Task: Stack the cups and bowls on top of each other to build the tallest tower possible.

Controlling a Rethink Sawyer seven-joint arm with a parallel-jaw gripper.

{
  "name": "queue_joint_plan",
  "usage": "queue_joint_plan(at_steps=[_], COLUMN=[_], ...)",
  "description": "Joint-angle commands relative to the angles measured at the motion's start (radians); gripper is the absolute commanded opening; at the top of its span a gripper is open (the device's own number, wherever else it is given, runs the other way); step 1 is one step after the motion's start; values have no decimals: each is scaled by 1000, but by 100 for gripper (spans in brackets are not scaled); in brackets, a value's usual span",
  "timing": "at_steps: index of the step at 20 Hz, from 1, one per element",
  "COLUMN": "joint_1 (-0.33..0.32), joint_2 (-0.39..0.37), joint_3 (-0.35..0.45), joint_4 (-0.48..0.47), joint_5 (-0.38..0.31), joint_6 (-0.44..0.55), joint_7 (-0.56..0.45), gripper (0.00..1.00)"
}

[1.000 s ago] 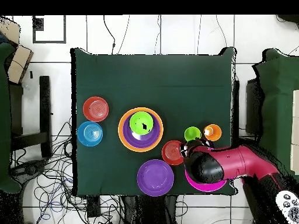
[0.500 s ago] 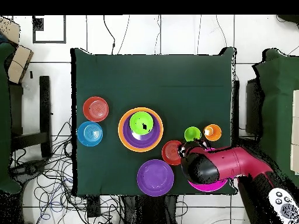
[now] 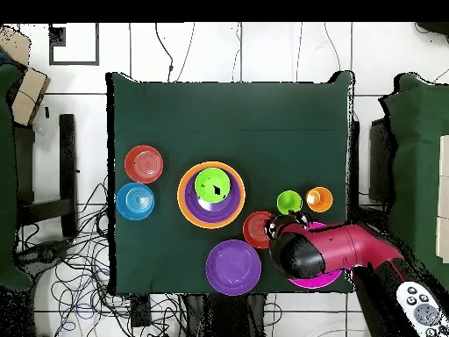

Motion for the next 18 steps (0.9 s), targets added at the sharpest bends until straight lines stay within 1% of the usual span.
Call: queue_joint_plan(at_steps=[1, 3, 8, 10, 13, 18], joint_1=[52, 41, 7, -8, -16, -17], joint_2=[82, 99, 84, 91, 109, 109], joint_3=[-77, -65, -24, -10, -11, -18], joint_4=[-81, -90, -69, -65, -63, -59], joint_5=[-100, -91, -61, -59, -76, -81], joint_6=[-66, -52, -13, -6, -27, -43], joint_7=[57, 19, -59, -82, -81, -61], gripper=[100, 100, 100, 100, 100, 100])
